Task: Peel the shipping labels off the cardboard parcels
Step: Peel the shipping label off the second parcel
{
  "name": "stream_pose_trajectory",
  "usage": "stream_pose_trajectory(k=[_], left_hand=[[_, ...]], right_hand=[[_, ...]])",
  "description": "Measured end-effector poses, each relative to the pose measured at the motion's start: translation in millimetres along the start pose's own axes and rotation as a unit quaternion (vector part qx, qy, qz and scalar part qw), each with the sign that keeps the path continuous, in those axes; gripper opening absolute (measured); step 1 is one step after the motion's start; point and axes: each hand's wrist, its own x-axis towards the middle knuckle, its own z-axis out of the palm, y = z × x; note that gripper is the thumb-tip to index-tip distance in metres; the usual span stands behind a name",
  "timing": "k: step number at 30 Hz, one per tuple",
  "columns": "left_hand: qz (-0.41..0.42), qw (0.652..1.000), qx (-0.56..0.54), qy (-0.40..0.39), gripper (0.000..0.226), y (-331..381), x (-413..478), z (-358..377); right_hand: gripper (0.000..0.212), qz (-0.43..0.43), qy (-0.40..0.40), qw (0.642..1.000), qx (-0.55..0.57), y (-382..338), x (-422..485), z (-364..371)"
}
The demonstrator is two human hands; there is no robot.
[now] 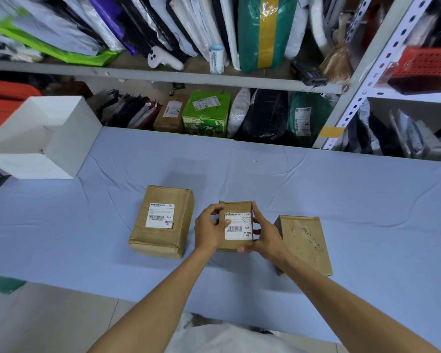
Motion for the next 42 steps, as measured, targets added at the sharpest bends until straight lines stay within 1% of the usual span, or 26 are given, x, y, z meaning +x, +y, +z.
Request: stream_pose_trajectory(k=[3, 8, 13, 18, 24, 30, 35, 42], left_hand=[[-0.001, 1.000, 0.003, 0.006, 0.031, 0.2, -2.0, 1.3], [0.001, 1.000, 0.014, 0.021, 0.016, 0.4, -3.9, 3.2], [0.011, 0.999, 0.031, 0.034, 0.018, 1.3, -3.2, 3.8], [0.019, 0.997, 0.066, 0.044, 0.003, 3.6, -3.7, 3.9], [-0.003, 0.995, 0.085, 0.049, 0.007, 2.8, -2.6, 3.2], [-0.004, 0.995, 0.082, 0.049, 0.006, 2.3, -2.3, 2.4], [-0.002, 0.997, 0.069, 0.040, 0.002, -0.3, -0.7, 2.9], [-0.006, 0.998, 0.057, 0.038, 0.004, -1.7, 0.3, 4.5]], right_hand=[[0.128, 0.001, -0.002, 1.000, -0.004, -1.4, -0.4, -0.3], [0.129, 0.002, -0.002, 1.000, -0.002, -1.4, -0.6, -0.4], [0.129, 0.001, 0.001, 1.000, -0.010, -1.6, -1.7, 0.4], [0.127, 0.006, -0.004, 1.000, -0.013, -0.6, -1.6, -1.1], [0.121, 0.019, -0.021, 0.999, -0.028, 0.3, 2.0, 0.6], [0.109, 0.015, -0.005, 1.000, -0.022, 1.2, 2.2, 4.0], [0.113, 0.014, 0.004, 1.000, -0.004, 0.7, 0.8, 3.9], [0.113, 0.016, 0.003, 1.000, 0.005, -0.4, 2.1, 3.2]])
